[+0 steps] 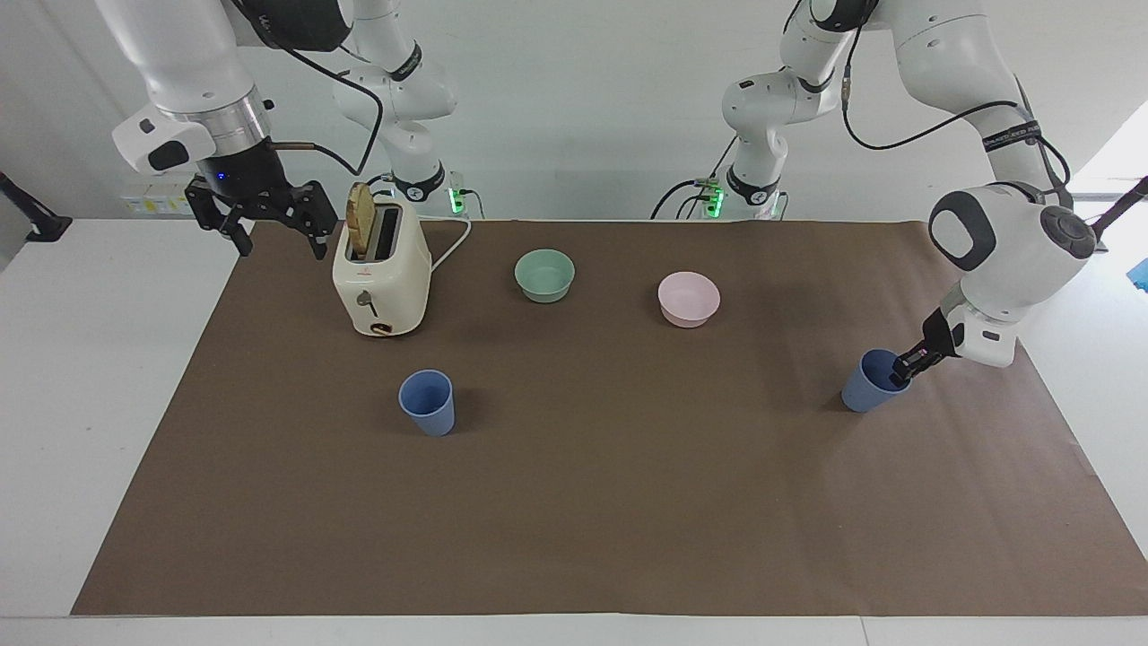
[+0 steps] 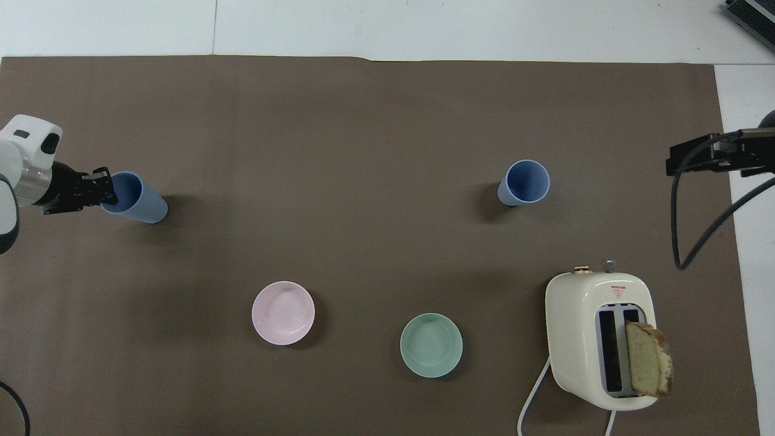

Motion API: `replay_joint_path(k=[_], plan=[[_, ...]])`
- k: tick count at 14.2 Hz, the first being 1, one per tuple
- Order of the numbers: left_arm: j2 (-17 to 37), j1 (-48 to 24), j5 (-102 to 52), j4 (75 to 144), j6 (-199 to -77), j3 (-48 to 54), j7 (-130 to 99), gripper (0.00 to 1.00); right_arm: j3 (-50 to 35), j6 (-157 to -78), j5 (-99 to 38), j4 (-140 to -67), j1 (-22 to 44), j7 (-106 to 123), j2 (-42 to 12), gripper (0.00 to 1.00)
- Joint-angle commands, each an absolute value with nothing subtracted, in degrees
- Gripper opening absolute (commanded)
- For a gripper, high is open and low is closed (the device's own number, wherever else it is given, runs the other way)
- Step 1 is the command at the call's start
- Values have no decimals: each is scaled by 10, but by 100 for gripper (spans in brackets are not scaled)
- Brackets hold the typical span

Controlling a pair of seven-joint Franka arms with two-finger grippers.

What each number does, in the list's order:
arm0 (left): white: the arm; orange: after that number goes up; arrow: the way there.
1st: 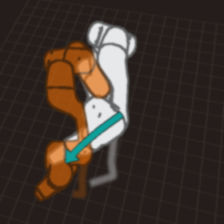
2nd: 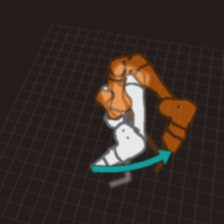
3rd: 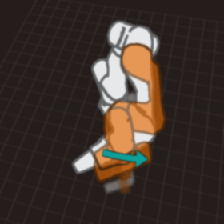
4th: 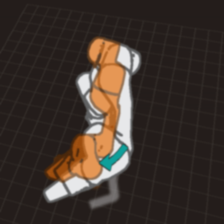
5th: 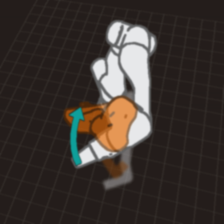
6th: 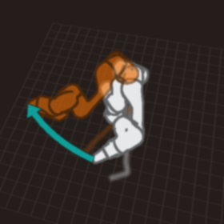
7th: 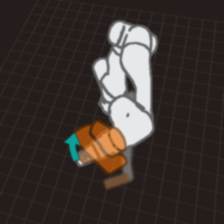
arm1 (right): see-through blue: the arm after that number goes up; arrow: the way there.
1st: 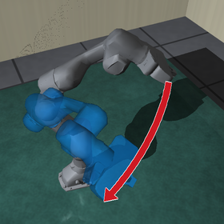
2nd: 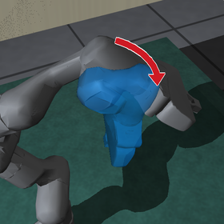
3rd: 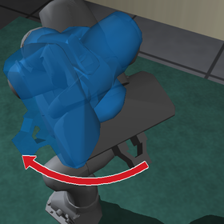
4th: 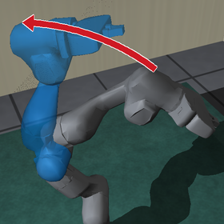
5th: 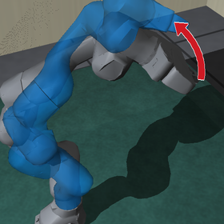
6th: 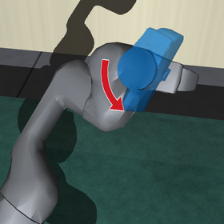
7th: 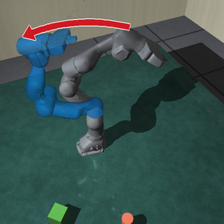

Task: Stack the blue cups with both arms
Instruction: 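Reach the left gripper to the blue cup nearest it and grasp it, then carry the blue cup with the left gripper toward the table center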

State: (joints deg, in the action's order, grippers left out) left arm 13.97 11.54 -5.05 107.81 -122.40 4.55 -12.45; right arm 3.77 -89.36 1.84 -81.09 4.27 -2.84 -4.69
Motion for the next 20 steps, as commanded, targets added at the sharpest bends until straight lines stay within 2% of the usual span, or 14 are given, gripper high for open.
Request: replay_joint_path(k=[1,4,7,15,18,20], plan=[[135,106,-58,1057,-1214,46,-126,0,36,-889,16,-820,38,-18,-38,100],[128,81,-61,1001,-1158,51,-141,0,36,-889,16,-820,38,-19,-38,100],[110,27,-58,984,-1141,51,-241,0,35,-889,16,-820,38,-19,-38,100],[116,-183,-26,998,-1203,51,-528,0,35,-890,16,-820,38,-19,-39,100],[123,-227,-11,1048,-1267,51,-558,0,35,-889,16,-820,38,-19,-39,100],[140,-241,-10,1054,-1294,51,-559,0,36,-889,16,-820,38,-19,-39,100]])
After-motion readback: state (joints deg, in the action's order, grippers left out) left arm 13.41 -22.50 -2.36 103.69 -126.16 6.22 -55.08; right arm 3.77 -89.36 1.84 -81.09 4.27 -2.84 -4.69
